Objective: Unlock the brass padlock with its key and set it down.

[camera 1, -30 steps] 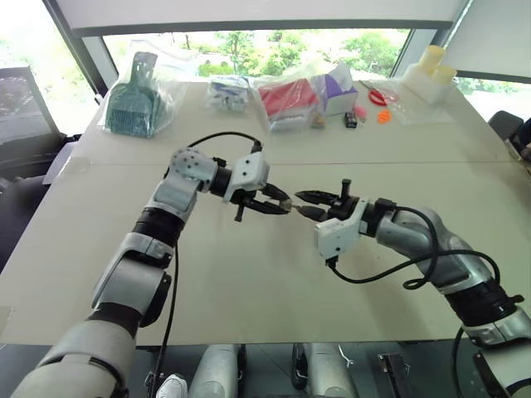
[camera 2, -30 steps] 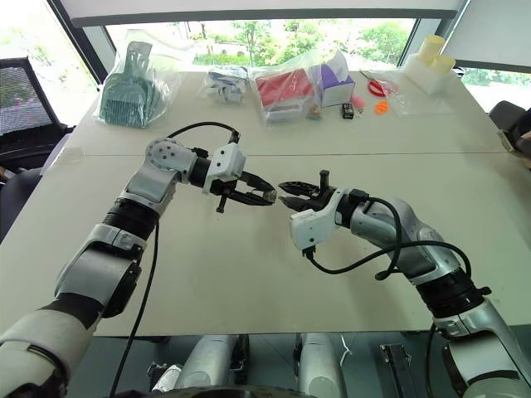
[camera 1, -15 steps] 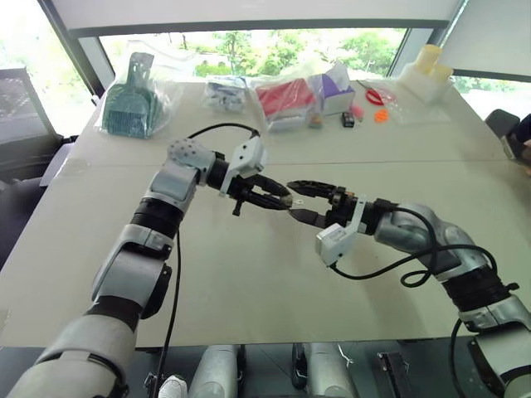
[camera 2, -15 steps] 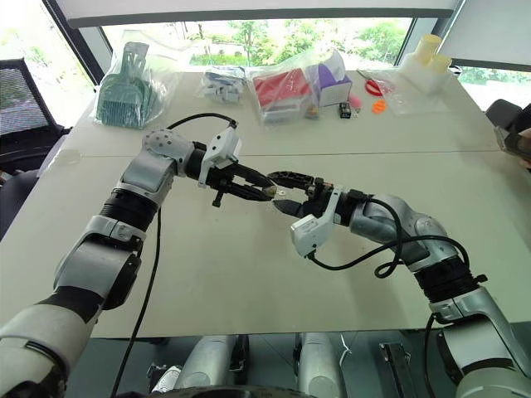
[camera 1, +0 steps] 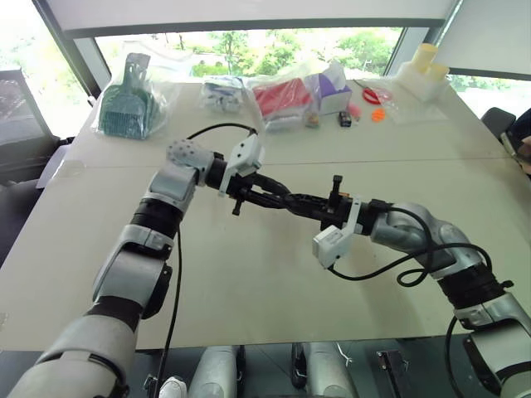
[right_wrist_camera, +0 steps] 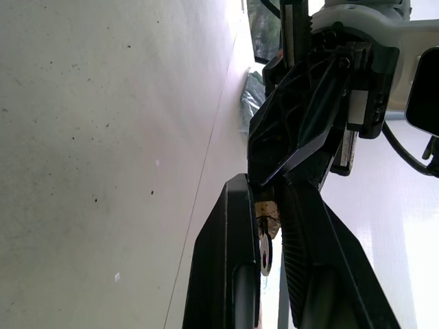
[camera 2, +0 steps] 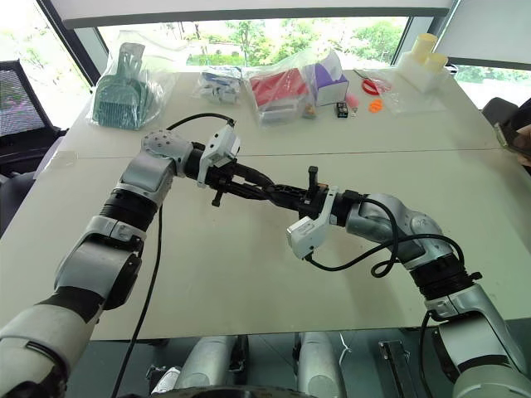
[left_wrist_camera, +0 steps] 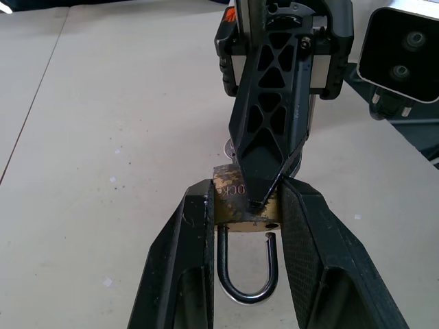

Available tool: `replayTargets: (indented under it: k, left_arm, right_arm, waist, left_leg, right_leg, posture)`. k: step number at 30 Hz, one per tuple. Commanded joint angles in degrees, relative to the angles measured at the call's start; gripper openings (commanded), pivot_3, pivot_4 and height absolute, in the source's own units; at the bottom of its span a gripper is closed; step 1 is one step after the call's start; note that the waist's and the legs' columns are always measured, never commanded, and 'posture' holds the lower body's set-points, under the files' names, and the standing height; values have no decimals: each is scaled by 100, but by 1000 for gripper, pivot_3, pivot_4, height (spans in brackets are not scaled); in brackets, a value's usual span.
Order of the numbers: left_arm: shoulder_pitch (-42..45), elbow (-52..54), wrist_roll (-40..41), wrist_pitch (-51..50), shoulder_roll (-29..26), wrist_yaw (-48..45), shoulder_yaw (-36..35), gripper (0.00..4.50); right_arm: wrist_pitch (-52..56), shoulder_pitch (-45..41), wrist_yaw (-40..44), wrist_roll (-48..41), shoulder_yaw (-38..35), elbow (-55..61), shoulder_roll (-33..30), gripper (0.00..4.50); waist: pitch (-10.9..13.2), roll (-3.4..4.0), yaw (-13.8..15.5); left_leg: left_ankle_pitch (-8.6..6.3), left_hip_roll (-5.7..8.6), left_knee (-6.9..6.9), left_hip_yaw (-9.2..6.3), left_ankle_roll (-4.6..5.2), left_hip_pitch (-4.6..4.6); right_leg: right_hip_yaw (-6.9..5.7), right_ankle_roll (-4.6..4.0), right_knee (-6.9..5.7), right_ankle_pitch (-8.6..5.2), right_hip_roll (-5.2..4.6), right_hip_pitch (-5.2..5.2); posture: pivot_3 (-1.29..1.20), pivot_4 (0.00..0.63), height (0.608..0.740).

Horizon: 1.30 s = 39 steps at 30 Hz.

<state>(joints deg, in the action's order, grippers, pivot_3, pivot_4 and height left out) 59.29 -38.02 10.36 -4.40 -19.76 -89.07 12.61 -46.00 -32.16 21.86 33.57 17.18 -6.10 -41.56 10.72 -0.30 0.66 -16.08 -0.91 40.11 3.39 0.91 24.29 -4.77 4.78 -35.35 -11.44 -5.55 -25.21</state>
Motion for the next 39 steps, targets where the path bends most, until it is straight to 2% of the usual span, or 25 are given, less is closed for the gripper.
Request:
replayTargets:
  k: [1,11,13,19,26,28,30,36,37,39]
  left_arm:
    - [73,353,85,-51,17,-78,-14,742]
    - [-125,715,138,-299,-102,-133,3,742]
    - [-148,769,172,-382,-128,-156,-8,1830]
    - [-203,895,251,-531,-174,-177,-87,4478]
    - [-104,730,327,-494,-249,231,-377,4478]
    - [-91,698,354,-537,-295,308,-454,3922]
    - [-129,685,354,-530,-359,311,-466,3128]
    - [-335,793,388,-576,-439,262,-394,358]
    - [-382,831,396,-607,-434,250,-373,40]
    - [-466,891,385,-657,-415,238,-321,40]
  right_arm:
    - [-27,-159,25,-74,-68,43,17,71]
    - [-7,-216,53,-89,-67,-84,41,71]
    - [-1,-227,66,-90,-64,-103,47,0]
    - [5,-206,112,-110,-66,-119,50,0]
    - [24,-164,150,-141,-88,-99,26,0]
    - [44,-154,163,-152,-97,-78,29,0]
    - [57,-143,170,-160,-106,-64,23,0]
    - [75,-124,197,-192,-128,-36,4,0]
    - [80,-134,199,-194,-127,-44,10,0]
    - [85,-142,202,-197,-131,-42,11,0]
  waist:
    - [0,0,0]
    - [0,0,-2]
    - [0,0,1]
    - [0,0,-2]
    - [0,0,-4]
    - [0,0,-8]
    - [0,0,-5]
    - [0,0,0]
    - [0,0,-5]
    - [0,0,-8]
  left_leg:
    - [0,0,0,0,0,0]
    - [0,0,0,-1,0,0]
    - [0,0,0,-1,0,0]
    - [0,0,0,0,0,0]
    - [0,0,0,-1,0,-1]
    - [0,0,0,-2,0,-1]
    - [0,-1,0,-2,0,-1]
    - [0,0,0,0,-1,-1]
    - [0,0,0,0,-1,-1]
    - [0,0,0,0,-1,-1]
  right_leg:
    - [0,0,0,0,0,0]
    - [0,0,0,0,0,0]
    - [0,0,0,0,0,0]
    - [1,0,-1,0,0,0]
    - [0,0,-1,0,0,0]
    - [1,0,-1,0,0,0]
    - [0,0,-1,0,0,0]
    - [1,0,-1,0,0,1]
    - [0,0,-1,0,0,1]
    - [0,0,-1,0,0,1]
  posture:
    - [0,150,740]
    - [0,150,740]
    - [0,150,740]
    - [0,150,740]
    - [0,150,740]
    - [0,150,740]
    - [0,150,740]
    - [0,150,740]
    - [0,150,740]
    - [0,150,740]
